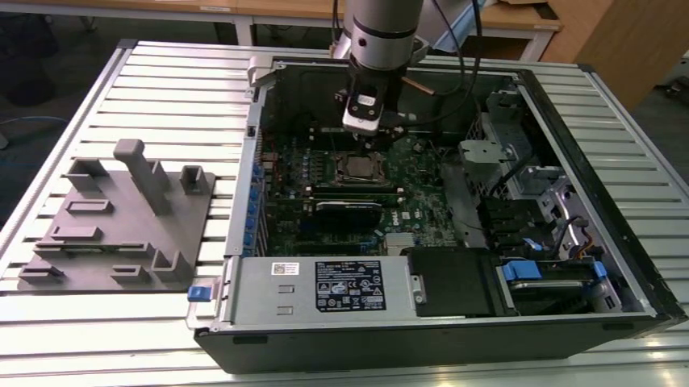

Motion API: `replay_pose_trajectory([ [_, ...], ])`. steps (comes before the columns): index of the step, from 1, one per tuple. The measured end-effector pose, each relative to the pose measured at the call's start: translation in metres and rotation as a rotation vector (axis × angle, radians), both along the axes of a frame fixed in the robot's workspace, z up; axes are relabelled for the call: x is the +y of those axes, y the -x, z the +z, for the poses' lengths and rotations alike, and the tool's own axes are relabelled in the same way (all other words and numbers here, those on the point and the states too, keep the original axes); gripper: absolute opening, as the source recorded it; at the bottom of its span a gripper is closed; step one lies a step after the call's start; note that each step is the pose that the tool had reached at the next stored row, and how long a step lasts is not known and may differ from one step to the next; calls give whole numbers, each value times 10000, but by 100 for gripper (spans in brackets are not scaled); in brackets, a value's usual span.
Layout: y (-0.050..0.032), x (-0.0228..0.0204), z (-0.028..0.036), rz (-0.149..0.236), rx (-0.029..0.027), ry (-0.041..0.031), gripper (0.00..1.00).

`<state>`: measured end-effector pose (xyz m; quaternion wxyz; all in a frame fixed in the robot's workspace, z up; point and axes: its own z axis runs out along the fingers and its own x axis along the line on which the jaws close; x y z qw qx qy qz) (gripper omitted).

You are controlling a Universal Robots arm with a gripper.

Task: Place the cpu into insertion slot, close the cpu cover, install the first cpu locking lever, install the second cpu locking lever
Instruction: 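Close the cpu cover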

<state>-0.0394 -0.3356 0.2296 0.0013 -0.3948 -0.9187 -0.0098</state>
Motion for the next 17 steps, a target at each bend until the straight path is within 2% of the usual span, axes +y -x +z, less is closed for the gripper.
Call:
replay_pose_trajectory([
  [17, 0, 0, -16, 3085, 0, 0, 10],
])
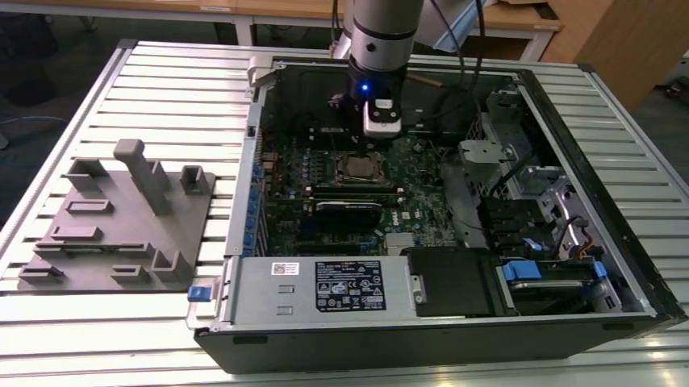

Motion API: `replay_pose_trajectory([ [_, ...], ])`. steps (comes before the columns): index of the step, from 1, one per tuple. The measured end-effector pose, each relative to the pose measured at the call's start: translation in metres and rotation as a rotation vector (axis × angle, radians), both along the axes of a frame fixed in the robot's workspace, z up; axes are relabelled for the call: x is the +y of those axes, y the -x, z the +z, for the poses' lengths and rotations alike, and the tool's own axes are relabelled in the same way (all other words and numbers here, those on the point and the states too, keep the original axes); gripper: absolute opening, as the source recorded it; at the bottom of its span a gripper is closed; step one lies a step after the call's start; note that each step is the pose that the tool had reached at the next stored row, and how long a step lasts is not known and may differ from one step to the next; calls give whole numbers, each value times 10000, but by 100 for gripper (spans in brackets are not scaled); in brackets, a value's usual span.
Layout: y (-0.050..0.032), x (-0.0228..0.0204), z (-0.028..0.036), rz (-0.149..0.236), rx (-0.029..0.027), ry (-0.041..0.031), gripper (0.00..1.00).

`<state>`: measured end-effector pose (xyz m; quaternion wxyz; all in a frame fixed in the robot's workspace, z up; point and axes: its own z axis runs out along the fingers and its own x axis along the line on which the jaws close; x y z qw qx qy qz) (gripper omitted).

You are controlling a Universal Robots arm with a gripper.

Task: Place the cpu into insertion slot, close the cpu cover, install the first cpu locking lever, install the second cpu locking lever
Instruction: 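Close the cpu cover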

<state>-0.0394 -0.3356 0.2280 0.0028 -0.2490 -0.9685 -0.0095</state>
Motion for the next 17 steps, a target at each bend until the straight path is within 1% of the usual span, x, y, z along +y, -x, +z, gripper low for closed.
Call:
replay_pose_trajectory([
  [17, 0, 0, -19, 3101, 0, -1, 10],
])
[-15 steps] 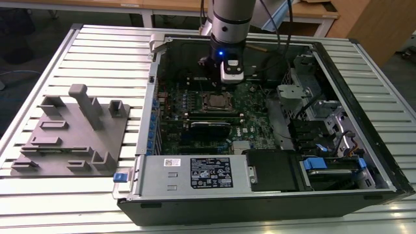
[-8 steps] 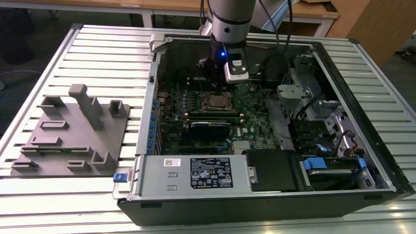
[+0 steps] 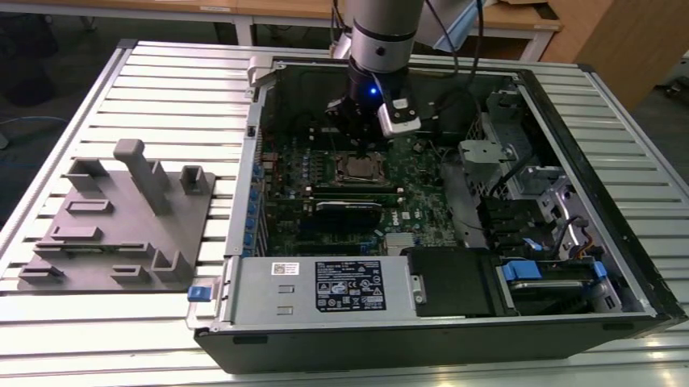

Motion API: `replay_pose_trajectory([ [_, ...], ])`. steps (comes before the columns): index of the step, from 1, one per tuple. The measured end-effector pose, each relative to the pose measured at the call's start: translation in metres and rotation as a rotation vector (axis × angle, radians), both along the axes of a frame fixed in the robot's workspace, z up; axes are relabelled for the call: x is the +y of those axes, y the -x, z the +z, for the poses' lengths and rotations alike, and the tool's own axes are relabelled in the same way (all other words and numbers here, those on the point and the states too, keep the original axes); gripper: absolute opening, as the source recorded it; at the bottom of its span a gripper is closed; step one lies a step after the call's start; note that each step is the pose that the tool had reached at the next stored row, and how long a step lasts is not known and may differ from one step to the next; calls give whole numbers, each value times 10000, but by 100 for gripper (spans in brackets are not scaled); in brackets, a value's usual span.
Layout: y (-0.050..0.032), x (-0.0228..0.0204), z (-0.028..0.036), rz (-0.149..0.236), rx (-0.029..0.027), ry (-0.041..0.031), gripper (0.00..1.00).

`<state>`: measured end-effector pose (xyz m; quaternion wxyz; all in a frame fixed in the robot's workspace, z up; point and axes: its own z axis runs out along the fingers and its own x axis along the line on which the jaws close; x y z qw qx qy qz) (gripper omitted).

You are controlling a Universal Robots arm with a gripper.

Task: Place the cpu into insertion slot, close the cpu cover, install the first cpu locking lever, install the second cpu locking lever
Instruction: 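Close the cpu cover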

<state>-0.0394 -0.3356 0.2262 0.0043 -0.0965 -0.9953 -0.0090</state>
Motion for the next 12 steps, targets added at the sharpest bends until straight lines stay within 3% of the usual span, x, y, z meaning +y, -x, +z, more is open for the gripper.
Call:
replay_pose_trajectory([
  [7, 0, 0, -7, 1235, 0, 1, 10],
  [12, 0, 0, -7, 1295, 0, -3, 10],
])
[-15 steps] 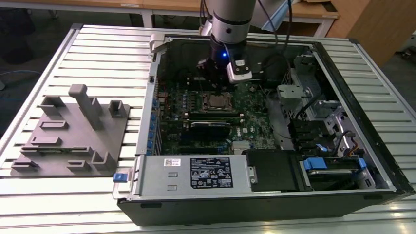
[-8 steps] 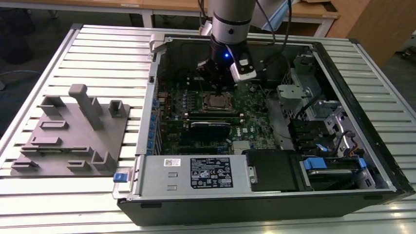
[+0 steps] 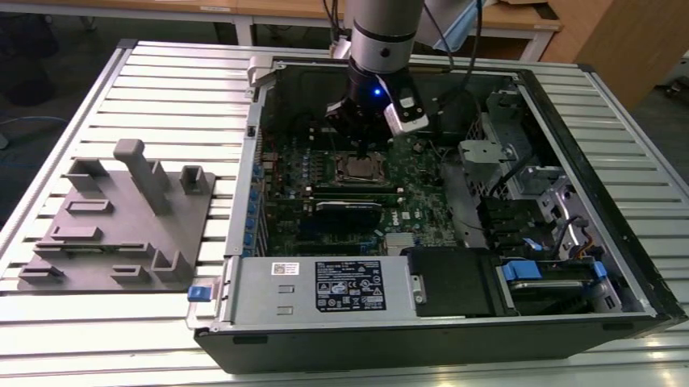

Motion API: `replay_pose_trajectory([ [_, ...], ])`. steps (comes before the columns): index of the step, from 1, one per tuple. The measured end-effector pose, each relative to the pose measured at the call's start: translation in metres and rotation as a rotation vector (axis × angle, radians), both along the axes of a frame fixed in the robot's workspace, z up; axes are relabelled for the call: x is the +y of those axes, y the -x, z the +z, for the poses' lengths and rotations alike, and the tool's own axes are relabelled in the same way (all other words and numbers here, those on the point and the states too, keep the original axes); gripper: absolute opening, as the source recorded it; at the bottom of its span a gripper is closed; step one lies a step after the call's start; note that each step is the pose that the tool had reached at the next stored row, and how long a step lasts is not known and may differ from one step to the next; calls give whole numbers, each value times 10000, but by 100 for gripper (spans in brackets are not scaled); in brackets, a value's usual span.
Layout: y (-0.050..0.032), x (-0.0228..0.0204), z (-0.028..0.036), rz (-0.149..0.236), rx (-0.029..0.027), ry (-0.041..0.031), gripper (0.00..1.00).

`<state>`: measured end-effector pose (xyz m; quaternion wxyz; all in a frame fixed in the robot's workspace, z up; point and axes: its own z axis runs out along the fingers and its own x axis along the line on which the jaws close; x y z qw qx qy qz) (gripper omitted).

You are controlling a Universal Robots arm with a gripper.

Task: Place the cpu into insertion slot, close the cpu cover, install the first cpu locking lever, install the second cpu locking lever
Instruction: 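Close the cpu cover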

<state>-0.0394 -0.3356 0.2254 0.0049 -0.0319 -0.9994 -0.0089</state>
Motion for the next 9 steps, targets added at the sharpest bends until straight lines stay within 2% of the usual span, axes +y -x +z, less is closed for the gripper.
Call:
replay_pose_trajectory([
  [4, 0, 0, -8, 268, -3, -16, 10],
  [6, 9, 0, -19, 280, -9, -18, 10],
  [9, 63, -2, -39, 280, -19, -10, 10],
])
